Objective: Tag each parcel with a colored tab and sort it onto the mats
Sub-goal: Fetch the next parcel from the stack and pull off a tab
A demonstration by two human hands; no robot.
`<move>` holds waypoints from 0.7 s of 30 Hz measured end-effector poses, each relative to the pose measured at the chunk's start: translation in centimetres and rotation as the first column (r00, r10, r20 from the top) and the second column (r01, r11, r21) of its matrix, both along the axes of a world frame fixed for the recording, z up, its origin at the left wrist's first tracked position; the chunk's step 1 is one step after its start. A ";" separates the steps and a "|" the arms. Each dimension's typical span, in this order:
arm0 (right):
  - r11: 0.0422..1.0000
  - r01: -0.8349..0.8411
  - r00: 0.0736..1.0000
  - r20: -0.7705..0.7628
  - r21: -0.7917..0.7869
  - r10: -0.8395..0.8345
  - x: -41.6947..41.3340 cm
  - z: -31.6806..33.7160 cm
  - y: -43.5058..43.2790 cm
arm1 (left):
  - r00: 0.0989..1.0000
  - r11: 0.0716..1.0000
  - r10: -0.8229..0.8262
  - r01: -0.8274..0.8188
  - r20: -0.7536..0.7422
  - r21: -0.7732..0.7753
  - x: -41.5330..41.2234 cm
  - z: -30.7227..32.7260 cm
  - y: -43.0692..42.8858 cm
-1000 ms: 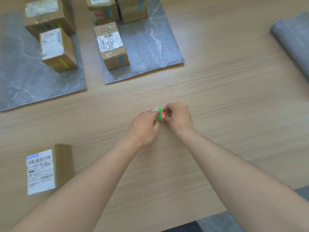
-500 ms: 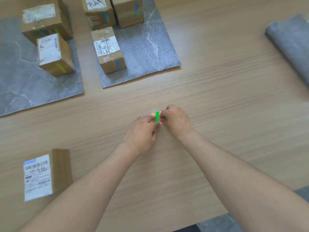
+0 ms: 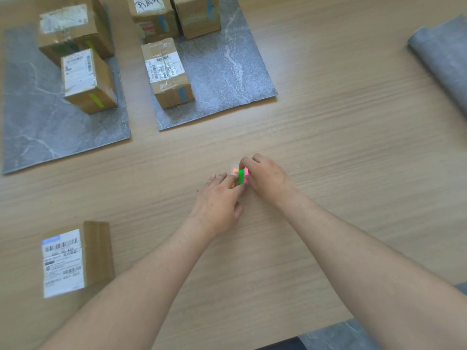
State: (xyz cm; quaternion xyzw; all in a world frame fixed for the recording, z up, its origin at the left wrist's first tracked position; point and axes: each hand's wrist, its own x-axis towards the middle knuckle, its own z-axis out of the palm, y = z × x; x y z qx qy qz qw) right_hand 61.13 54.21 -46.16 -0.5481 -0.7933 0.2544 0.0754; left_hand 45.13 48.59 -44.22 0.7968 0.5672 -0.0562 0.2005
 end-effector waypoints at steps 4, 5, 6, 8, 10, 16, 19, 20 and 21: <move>0.998 -0.050 0.998 -0.046 0.025 0.051 0.3 0.1 -0.1 | 1.000 1.000 0.016 -0.016 0.009 -0.006 0.3 0.2 0.0; 0.999 -0.048 0.997 -0.054 0.026 0.049 0.4 0.2 -0.1 | 1.000 1.000 0.015 -0.015 0.007 -0.008 0.3 0.2 0.1; 0.999 -0.045 0.997 -0.069 0.023 0.046 0.4 0.2 0.1 | 1.000 1.000 0.011 -0.011 0.001 -0.009 0.4 0.3 0.1; 0.999 -0.048 0.995 -0.086 0.005 0.048 0.4 0.2 0.5 | 1.000 1.000 0.001 -0.001 -0.009 -0.011 0.4 0.3 0.2; 0.998 -0.055 0.996 -0.074 -0.020 0.054 0.2 0.3 0.9 | 1.000 1.000 -0.011 0.011 -0.014 -0.008 0.4 0.3 0.3; 0.998 0.005 0.998 -0.055 -0.056 -0.009 0.2 0.3 1.6 | 0.999 1.000 -0.016 0.016 -0.045 -0.003 0.6 0.0 0.2; 0.993 0.098 0.992 -0.077 -0.064 -0.102 0.1 -0.2 2.1 | 0.999 1.000 -0.009 0.009 -0.043 0.010 0.8 -0.2 0.2; 0.986 0.152 0.983 -0.090 -0.065 -0.158 0.0 -0.4 2.2 | 0.999 1.000 -0.002 0.003 -0.040 0.010 0.8 -0.2 0.2; 0.974 0.218 0.968 -0.111 -0.070 -0.224 0.0 -0.6 2.3 | 0.999 1.000 0.006 -0.005 -0.037 0.011 0.8 -0.2 0.2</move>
